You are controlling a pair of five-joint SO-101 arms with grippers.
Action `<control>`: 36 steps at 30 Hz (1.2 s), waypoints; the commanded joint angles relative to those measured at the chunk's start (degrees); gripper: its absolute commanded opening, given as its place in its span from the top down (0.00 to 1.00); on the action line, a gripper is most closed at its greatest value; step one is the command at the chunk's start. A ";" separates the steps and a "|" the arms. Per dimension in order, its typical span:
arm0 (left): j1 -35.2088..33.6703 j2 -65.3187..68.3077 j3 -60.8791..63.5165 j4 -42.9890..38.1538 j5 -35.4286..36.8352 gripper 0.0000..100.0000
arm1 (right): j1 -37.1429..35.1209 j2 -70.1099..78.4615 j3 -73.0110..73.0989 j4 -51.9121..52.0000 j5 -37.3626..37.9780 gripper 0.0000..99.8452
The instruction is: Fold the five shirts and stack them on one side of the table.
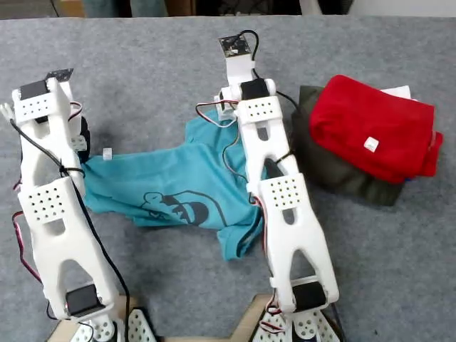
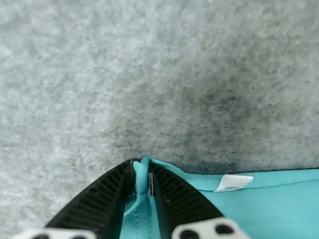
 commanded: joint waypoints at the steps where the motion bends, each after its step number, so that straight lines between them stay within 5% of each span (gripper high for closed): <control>1: -0.66 0.09 -0.57 -0.26 -0.79 0.97 | -0.62 -0.40 -2.51 -0.88 -0.35 0.99; 10: -2.86 -0.44 -22.55 5.71 5.98 0.97 | -0.35 -1.54 -12.18 7.21 -0.79 0.99; 18: -4.97 -8.35 -42.07 5.71 11.60 0.97 | -0.70 -22.46 -11.91 8.44 -0.79 0.99; 27: -4.62 -34.46 -38.73 5.71 11.25 0.97 | -1.93 -53.49 -11.74 1.67 -0.88 0.99; 36: -4.88 -72.97 -12.09 5.71 7.74 0.97 | -4.66 -74.95 -11.38 -7.21 -0.88 0.99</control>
